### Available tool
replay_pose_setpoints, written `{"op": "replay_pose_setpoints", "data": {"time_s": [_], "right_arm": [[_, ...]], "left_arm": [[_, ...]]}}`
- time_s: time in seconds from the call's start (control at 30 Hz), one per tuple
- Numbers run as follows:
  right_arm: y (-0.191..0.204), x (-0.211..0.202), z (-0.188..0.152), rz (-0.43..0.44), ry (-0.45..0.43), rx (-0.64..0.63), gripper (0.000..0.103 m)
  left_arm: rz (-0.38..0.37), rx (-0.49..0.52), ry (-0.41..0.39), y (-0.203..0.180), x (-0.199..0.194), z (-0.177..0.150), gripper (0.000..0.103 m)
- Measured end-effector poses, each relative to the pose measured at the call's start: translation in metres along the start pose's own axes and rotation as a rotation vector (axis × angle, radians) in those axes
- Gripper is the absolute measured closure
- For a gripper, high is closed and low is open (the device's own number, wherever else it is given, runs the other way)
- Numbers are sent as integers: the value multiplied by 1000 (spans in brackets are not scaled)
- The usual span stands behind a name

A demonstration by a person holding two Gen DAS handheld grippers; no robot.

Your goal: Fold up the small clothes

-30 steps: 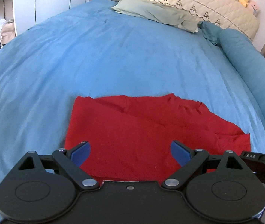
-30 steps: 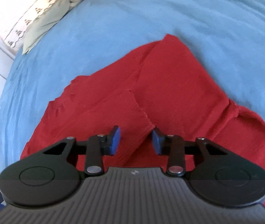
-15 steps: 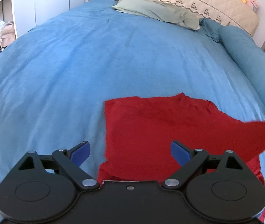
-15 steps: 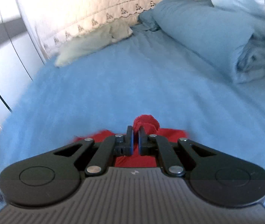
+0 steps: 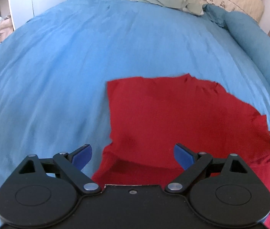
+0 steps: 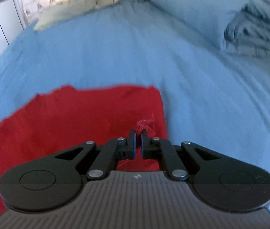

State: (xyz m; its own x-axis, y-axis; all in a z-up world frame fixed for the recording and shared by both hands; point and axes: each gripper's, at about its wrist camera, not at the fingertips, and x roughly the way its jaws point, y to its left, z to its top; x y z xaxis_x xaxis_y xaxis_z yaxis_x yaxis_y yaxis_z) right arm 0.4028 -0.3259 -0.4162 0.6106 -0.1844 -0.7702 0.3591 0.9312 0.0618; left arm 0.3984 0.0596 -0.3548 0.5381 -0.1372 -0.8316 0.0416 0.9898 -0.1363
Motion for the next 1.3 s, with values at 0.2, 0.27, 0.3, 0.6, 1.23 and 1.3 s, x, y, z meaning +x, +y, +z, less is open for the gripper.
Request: {"op": "replay_pose_setpoints", "data": {"time_s": [0.2,0.27,0.3,0.6,1.23,1.3], "right_arm": [[3,-12,-8,-89,-41,-12,17],[16,-24,-8,-59,-89,-55,15],[24,-27,-9,-47,-97,-83,15],[97,-17,-14,132,-98,-165,15],[314,78,56,783,182,-611,53],[332,88,51,778,207,-727,56]], "left_arm": [[67,50,2,9,2,-12,9],[97,53,7,15,8,-14,13],[113,48,10,19,12,-15,16],[267,-47,16,53,37,-21,23],[72,-40,-13,48,44,23,22],[64,-88,1,61,48,17,22]]}}
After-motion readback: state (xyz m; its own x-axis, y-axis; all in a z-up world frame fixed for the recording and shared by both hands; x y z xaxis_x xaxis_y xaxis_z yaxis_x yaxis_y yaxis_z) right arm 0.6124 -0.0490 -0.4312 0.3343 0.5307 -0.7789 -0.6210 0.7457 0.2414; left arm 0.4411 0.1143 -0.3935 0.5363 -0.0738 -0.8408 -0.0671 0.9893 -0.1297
